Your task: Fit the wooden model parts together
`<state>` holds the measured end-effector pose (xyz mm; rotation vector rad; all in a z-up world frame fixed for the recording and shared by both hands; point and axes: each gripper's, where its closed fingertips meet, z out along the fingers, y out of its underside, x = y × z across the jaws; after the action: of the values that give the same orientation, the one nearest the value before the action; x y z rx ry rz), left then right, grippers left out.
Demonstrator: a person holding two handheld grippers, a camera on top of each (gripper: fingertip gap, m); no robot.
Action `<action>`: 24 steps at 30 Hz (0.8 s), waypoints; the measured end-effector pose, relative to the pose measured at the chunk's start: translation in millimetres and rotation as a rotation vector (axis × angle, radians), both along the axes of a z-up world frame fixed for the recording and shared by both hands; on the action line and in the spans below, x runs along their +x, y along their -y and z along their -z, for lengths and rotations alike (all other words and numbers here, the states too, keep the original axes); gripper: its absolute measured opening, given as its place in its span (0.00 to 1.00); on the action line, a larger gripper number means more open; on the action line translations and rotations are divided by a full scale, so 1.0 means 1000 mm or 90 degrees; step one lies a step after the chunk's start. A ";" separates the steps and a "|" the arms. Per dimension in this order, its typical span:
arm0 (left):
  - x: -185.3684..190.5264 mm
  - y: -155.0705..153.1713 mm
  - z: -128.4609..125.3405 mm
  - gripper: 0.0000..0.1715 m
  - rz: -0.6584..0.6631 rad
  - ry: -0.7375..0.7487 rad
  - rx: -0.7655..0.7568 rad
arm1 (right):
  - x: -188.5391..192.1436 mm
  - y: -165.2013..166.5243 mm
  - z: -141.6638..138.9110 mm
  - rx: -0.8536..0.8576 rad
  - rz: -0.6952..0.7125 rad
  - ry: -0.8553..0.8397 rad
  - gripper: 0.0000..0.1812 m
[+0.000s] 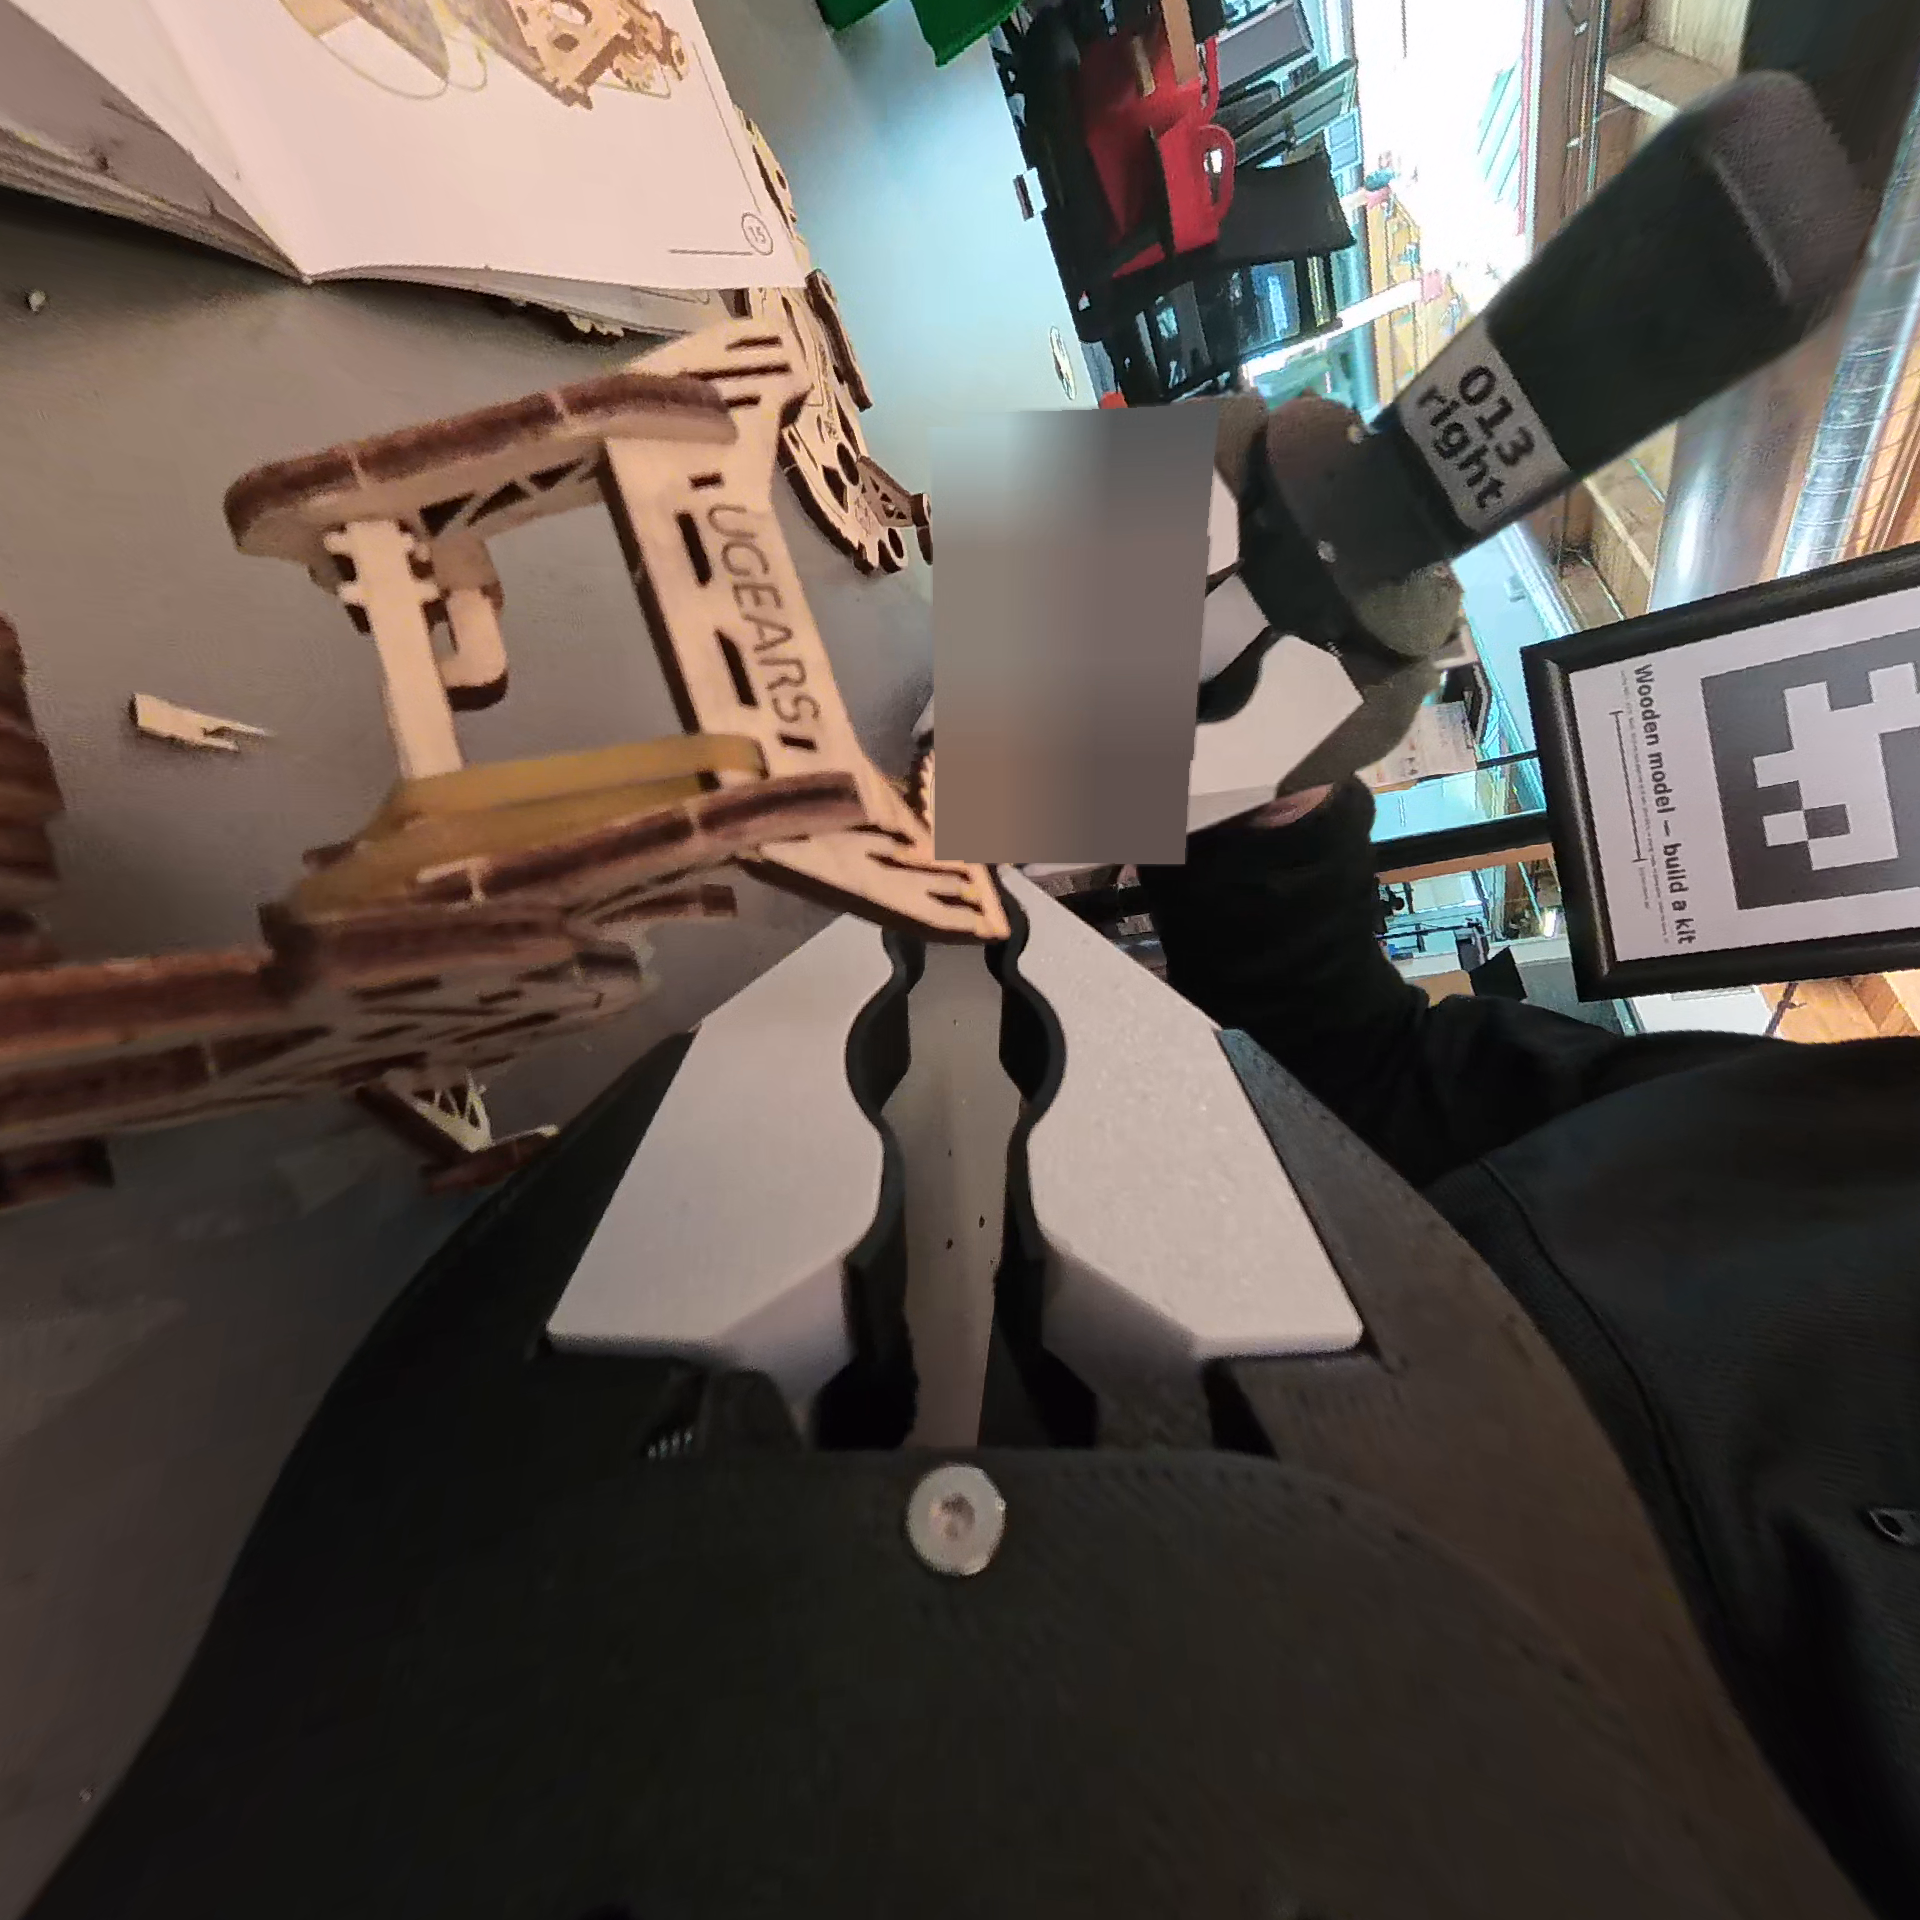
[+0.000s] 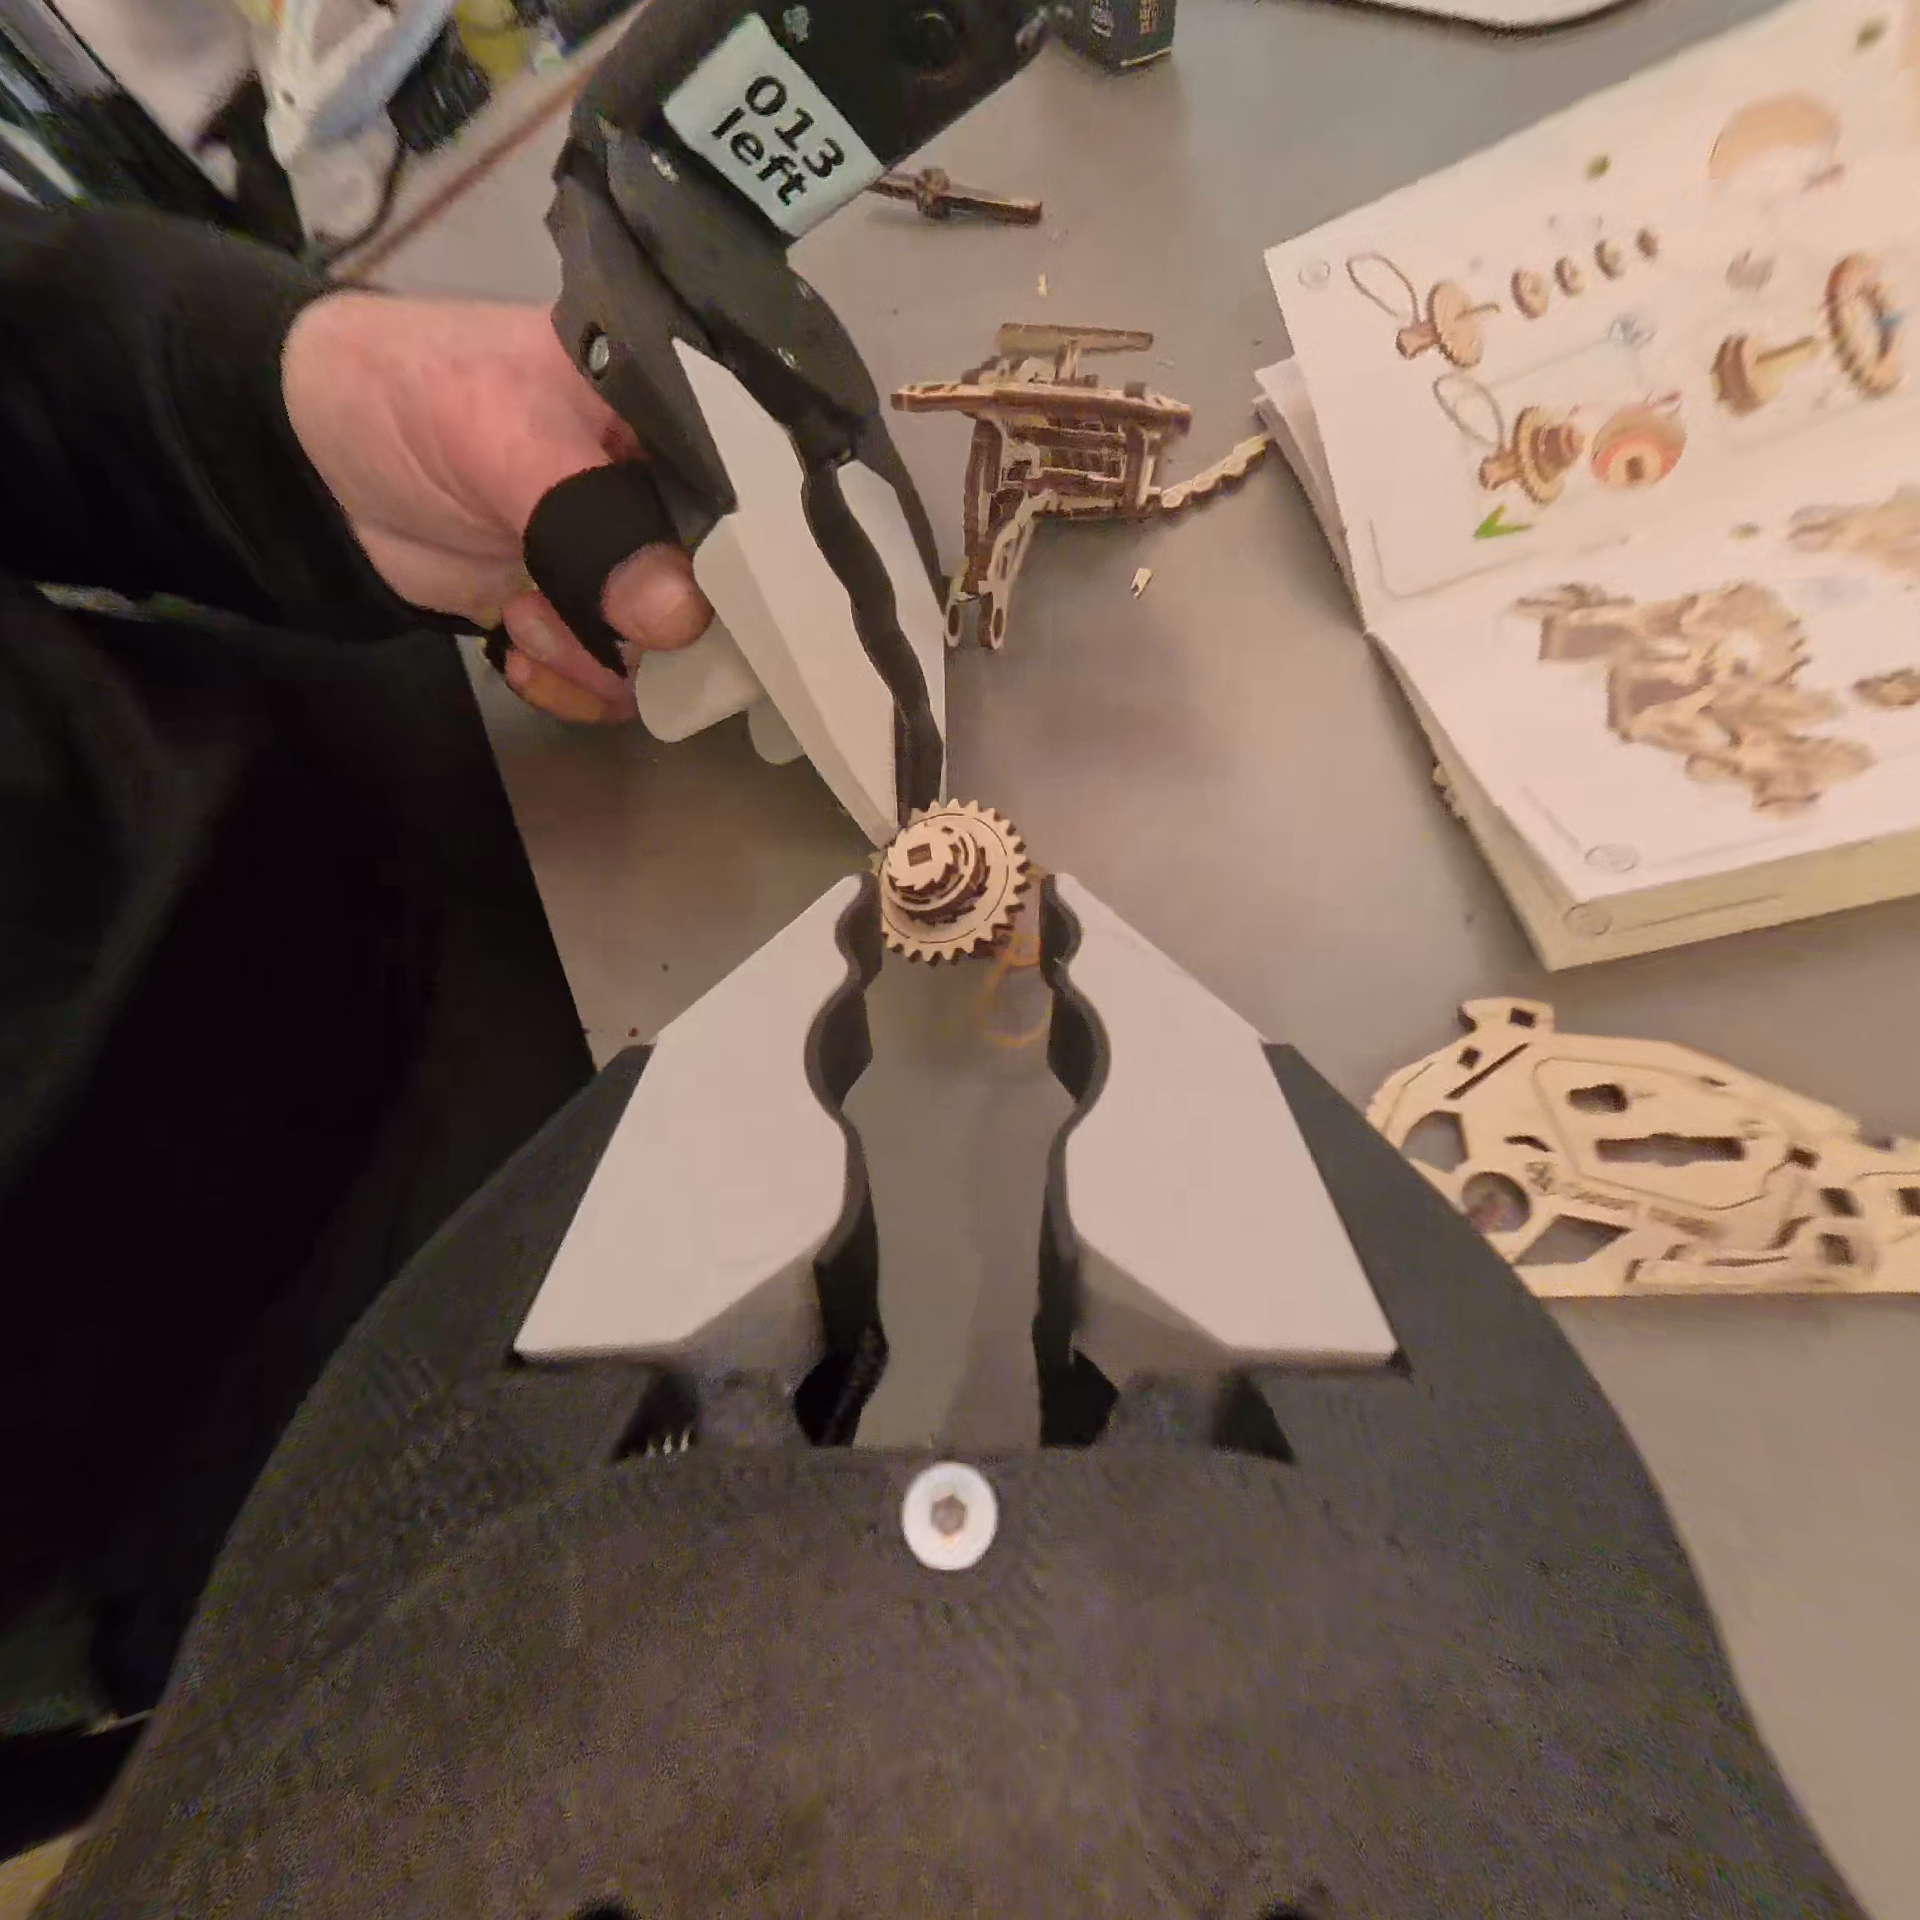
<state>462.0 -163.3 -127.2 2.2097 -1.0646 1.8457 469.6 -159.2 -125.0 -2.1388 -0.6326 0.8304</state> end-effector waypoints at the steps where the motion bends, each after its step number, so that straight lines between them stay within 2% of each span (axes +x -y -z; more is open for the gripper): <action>1: 0.000 0.000 0.000 0.05 0.001 0.000 0.000 | -0.001 -0.001 0.000 -0.011 0.007 -0.020 0.14; 6: 0.001 -0.001 0.001 0.04 -0.001 -0.004 -0.003 | 0.002 -0.005 -0.008 -0.064 0.031 -0.139 0.10; 8: 0.001 -0.001 0.001 0.04 0.000 -0.003 -0.005 | 0.003 -0.006 -0.003 -0.081 0.036 -0.130 0.07; 14: 0.002 -0.003 0.000 0.04 -0.006 0.003 -0.010 | 0.004 -0.006 -0.001 -0.107 0.036 -0.143 0.08; 18: 0.004 -0.005 -0.004 0.08 -0.015 0.017 -0.022 | 0.007 -0.009 -0.001 -0.122 0.048 -0.157 0.07; 24: 0.005 -0.009 0.000 0.05 -0.028 0.007 -0.018 | 0.007 -0.011 0.000 -0.135 0.049 -0.169 0.07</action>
<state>467.4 -153.9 -126.7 2.2275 -0.9928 1.8806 476.8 -148.4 -125.1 -2.1721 -0.3356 1.1577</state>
